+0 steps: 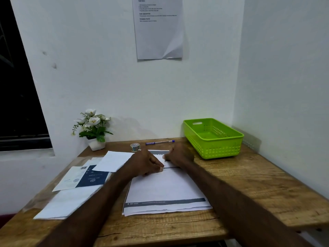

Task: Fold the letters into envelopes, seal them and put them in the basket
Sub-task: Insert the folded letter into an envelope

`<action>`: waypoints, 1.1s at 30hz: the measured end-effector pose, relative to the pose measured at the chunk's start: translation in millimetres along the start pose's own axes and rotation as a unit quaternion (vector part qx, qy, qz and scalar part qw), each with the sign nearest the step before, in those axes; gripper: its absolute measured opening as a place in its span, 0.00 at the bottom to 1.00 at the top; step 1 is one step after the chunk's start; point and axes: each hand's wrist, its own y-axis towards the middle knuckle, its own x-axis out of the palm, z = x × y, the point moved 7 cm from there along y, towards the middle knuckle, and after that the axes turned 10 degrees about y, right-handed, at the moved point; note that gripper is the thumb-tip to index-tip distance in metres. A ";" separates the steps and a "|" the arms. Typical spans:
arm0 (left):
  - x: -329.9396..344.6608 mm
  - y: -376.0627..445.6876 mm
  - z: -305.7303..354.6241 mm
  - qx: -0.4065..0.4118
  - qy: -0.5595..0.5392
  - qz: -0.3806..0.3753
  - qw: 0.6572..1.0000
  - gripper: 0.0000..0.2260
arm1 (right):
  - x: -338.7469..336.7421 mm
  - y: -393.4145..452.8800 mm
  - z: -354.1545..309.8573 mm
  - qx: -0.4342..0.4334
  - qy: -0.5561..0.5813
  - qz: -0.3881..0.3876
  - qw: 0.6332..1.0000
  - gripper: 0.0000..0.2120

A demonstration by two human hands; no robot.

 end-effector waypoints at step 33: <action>2.1 4.0 -3.1 0.030 -0.015 -0.058 0.998 0.07 | -1.2 -2.0 -7.0 -0.027 -0.094 0.009 0.995 0.22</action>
